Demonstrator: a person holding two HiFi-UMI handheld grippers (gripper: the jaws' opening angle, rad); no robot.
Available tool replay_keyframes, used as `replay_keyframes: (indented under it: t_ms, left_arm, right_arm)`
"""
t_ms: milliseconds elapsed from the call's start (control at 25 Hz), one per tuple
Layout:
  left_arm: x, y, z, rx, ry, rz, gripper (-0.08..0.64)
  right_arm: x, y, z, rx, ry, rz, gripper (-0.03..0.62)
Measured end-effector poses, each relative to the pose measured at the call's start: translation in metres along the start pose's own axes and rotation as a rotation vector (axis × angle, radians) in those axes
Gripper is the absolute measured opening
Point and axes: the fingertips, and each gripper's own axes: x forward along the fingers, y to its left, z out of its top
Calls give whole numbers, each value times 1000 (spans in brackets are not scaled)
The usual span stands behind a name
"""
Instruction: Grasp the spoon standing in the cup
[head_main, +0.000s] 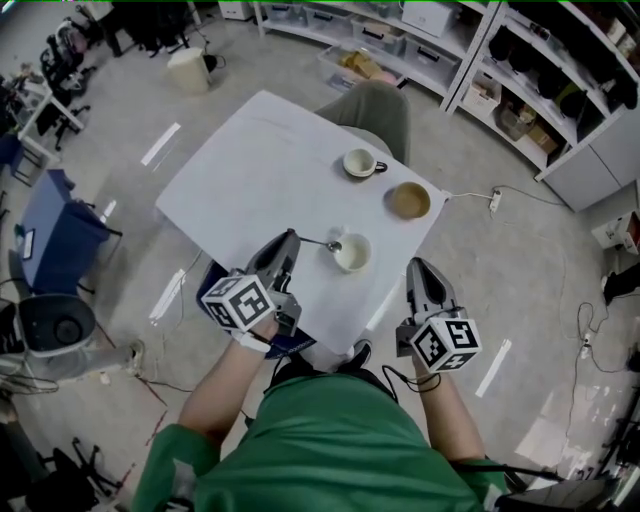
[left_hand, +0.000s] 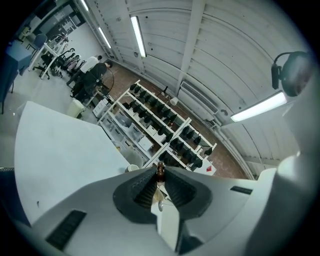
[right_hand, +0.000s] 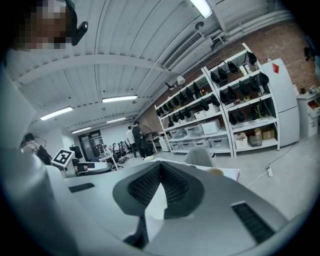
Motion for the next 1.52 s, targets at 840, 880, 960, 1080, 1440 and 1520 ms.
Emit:
replay_keyframes:
  t_ms: [840,880,960,1080,1440,1520]
  left_arm:
    - [-44,-34,55,48,-120,-47,60]
    - [-46,-35,56,46,-123,-47,60]
    - [-48,-35,57,45,-133,-48,60]
    - [-50,-35,61,47,-149,-51,60]
    - [-52,-44,67,49,-167,-63,60]
    - [-54,-44,66,44,-164,-63,60]
  right_arm:
    - [12,26,20,-24,-18,43,21]
    - [10,26,20,-25,-18,43,21]
    - [9,26,22,-31,-24,43,21]
    - [11,26,23,-39,-31,48,21]
    - [6,24,31,-86,-38,32,21]
    - [3,26,33,-89,-44,32,21]
